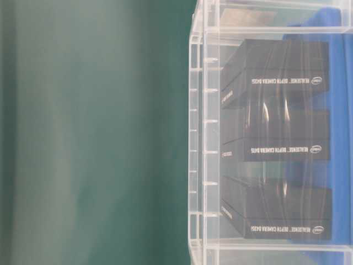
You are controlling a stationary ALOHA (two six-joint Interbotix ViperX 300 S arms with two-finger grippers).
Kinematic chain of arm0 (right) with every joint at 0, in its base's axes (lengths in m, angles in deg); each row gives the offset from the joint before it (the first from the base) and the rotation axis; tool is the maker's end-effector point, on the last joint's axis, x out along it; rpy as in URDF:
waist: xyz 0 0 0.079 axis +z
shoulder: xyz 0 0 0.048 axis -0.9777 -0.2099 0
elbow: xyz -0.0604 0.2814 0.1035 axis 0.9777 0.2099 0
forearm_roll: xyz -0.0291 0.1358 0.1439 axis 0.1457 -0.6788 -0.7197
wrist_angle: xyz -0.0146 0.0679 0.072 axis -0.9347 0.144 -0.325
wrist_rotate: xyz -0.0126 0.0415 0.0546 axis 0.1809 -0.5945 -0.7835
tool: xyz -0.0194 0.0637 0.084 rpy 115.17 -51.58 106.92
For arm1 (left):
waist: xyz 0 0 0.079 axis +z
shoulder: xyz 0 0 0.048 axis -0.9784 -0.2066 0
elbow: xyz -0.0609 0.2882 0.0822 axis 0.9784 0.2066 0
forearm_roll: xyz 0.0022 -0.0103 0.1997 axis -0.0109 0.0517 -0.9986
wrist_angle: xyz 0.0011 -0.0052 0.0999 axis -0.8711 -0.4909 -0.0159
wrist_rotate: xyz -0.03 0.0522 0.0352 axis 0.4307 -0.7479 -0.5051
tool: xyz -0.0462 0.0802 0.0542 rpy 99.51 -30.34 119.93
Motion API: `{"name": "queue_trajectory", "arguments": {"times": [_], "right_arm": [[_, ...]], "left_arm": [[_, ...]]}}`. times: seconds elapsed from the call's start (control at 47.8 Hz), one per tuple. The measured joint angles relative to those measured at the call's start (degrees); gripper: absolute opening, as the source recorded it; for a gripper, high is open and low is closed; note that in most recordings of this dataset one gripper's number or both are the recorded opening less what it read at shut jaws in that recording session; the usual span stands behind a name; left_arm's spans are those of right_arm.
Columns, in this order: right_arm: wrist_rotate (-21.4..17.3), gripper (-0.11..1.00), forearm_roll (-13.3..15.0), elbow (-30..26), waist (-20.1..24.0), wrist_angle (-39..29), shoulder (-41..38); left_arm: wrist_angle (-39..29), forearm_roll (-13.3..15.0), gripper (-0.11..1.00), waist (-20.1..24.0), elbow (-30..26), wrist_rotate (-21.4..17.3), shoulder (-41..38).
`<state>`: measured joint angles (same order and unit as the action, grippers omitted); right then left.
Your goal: Clamp the lid of the box with both arms, then lift and open it.
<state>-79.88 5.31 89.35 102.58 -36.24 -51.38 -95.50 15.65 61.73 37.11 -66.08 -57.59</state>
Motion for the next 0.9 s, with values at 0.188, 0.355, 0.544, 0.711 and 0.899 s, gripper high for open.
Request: {"name": "queue_trajectory", "arguments": {"times": [0.188,0.355,0.544,0.711,0.899], "right_arm": [[0.88,0.0,5.19,0.0,-3.25,0.0,2.37],[0.88,0.0,6.94,0.09,-7.38,0.18,4.22],[1.05,0.0,7.73,0.35,-13.36,1.58,6.42],[1.05,0.0,9.14,0.79,-18.63,3.78,8.17],[1.05,0.0,11.25,1.58,-22.85,5.54,9.32]], "left_arm": [[2.46,0.0,0.01,5.01,0.0,-5.98,1.85],[3.43,0.09,0.01,9.32,0.09,-9.32,3.34],[4.75,0.09,0.01,14.06,0.79,-11.25,5.19],[6.59,0.09,0.01,18.37,1.67,-13.01,7.12],[7.73,0.09,0.01,22.76,2.55,-14.5,9.05]]}}
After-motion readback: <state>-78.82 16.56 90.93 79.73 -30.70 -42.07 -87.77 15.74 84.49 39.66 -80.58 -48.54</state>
